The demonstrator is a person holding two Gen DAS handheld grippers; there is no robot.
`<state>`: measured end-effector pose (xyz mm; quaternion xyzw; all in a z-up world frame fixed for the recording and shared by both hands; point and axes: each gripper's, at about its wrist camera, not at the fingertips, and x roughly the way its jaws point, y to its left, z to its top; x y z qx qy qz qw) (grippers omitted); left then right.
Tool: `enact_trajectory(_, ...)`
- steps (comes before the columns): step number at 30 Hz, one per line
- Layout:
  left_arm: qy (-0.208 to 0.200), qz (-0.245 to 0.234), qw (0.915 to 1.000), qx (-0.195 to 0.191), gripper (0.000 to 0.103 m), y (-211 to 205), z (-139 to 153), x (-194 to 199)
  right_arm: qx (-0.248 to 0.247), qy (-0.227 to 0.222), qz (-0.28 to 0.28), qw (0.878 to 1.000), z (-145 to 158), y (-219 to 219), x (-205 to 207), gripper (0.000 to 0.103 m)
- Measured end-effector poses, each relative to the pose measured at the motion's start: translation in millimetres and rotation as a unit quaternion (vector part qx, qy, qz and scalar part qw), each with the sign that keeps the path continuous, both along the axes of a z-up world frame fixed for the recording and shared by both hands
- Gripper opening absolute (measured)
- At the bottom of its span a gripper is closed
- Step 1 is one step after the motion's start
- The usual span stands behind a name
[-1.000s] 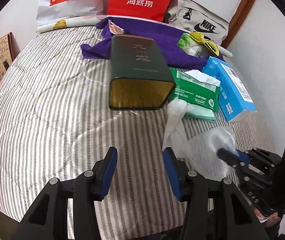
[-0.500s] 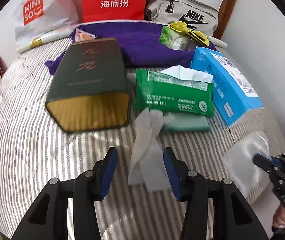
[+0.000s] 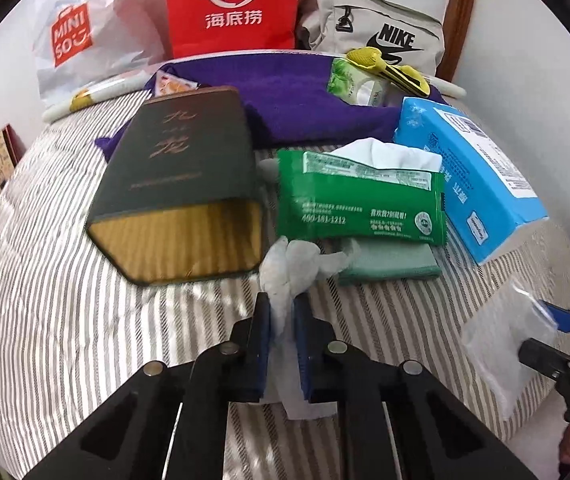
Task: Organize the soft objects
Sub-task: 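Grasp the white tissue with the left tool while the right tool grasps the clear mesh bag, then carry the tissue with the left tool while the right tool carries the mesh bag toward the towel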
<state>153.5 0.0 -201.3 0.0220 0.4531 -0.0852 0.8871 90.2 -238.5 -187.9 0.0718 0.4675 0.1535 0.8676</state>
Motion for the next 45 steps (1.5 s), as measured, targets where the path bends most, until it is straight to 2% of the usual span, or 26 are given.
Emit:
enact_trajectory(4,0.002,-0.001,0.9999,0.013,0.012,7,1,-12,-0.021,-0.006,0.005,1.000,-2,14,2,0.081)
enact_trajectory(6,0.002,0.002,0.9999,0.015,0.012,10,1,-17,-0.045,-0.016,0.006,0.999,-4,24,1,0.082)
enact_trajectory(8,0.002,0.005,0.9999,0.009,0.012,15,1,-21,-0.087,-0.032,0.006,0.996,-6,35,0,0.077)
enact_trajectory(9,0.003,0.006,0.9999,0.007,0.012,16,0,-22,-0.105,-0.040,0.004,0.994,-7,39,0,0.070)
enact_trajectory(11,0.004,0.010,0.9999,0.002,0.012,20,-1,-24,-0.106,-0.055,0.011,0.993,-6,43,-3,0.056)
enact_trajectory(13,0.005,0.013,0.9999,-0.004,0.012,23,-1,-26,-0.107,-0.063,0.015,0.992,-4,44,-4,0.029)
enact_trajectory(14,0.005,0.015,0.9998,-0.008,0.012,25,-1,-28,-0.107,-0.065,0.017,0.992,-4,45,-4,0.022)
enact_trajectory(15,0.006,0.016,0.9998,-0.011,0.012,26,-1,-28,-0.107,-0.065,0.018,0.992,-4,44,-4,0.008)
enact_trajectory(18,0.004,0.020,0.9996,-0.017,0.012,30,-1,-31,-0.101,-0.064,0.020,0.993,-3,44,-5,0.004)
enact_trajectory(26,0.011,0.033,0.9978,-0.055,0.012,49,5,-35,-0.069,-0.040,0.006,0.997,5,24,-8,0.004)
enact_trajectory(29,0.003,0.035,0.9980,-0.053,0.012,50,13,-38,-0.065,-0.040,-0.001,0.997,13,16,-10,0.004)
enact_trajectory(45,-0.041,0.029,0.9965,-0.067,0.012,57,69,-35,-0.038,-0.093,0.017,0.995,83,14,-1,0.003)
